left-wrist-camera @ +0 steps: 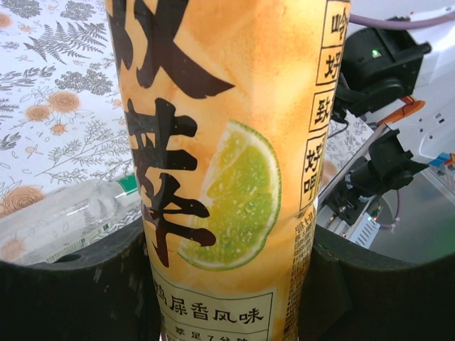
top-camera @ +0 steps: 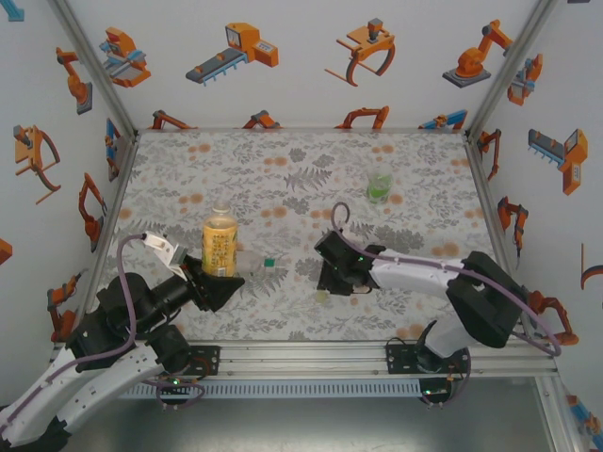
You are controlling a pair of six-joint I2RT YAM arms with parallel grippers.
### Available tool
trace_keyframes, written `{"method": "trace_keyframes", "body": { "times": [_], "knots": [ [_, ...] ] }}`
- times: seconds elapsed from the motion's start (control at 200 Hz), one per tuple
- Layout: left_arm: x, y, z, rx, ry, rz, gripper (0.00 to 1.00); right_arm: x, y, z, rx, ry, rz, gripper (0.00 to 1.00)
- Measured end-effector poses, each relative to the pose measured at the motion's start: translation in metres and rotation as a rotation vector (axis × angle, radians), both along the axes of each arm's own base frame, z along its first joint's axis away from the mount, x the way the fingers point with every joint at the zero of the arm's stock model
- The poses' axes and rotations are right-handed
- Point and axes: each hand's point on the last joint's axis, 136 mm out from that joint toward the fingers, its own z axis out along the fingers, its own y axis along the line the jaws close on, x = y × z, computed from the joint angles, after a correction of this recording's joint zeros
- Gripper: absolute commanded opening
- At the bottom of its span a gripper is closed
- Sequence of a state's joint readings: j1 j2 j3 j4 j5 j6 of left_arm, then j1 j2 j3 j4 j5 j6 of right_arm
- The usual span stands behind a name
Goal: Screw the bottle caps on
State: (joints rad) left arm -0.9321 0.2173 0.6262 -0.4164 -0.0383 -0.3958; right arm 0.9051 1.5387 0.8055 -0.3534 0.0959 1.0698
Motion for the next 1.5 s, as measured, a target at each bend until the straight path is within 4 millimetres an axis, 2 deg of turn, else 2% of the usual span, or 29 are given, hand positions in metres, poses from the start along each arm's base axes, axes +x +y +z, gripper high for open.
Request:
{"method": "trace_keyframes", "body": {
  "times": [0.24,0.506,0.651,0.796,1.081,1.497],
  "knots": [
    [0.001,0.001,-0.002,0.006,0.004,0.008,0.0,0.004,0.015,-0.004,-0.192,0.018,0.139,0.39],
    [0.001,0.003,-0.001,0.001,-0.001,0.016,0.0,-0.013,0.027,-0.004,-0.318,0.019,0.259,0.37],
    [0.001,0.003,-0.001,0.001,-0.001,0.016,0.0,-0.019,0.027,-0.005,-0.332,0.022,0.277,0.36],
    [0.001,0.003,-0.001,0.001,-0.001,0.016,0.0,-0.02,0.026,-0.005,-0.335,0.027,0.273,0.41],
    [0.002,0.002,-0.005,0.002,0.009,0.018,0.0,-0.024,0.024,-0.005,-0.317,0.039,0.256,0.38],
    [0.004,0.0,-0.007,-0.004,0.013,0.019,0.0,-0.029,0.021,-0.006,-0.284,0.054,0.225,0.41]
  ]
}}
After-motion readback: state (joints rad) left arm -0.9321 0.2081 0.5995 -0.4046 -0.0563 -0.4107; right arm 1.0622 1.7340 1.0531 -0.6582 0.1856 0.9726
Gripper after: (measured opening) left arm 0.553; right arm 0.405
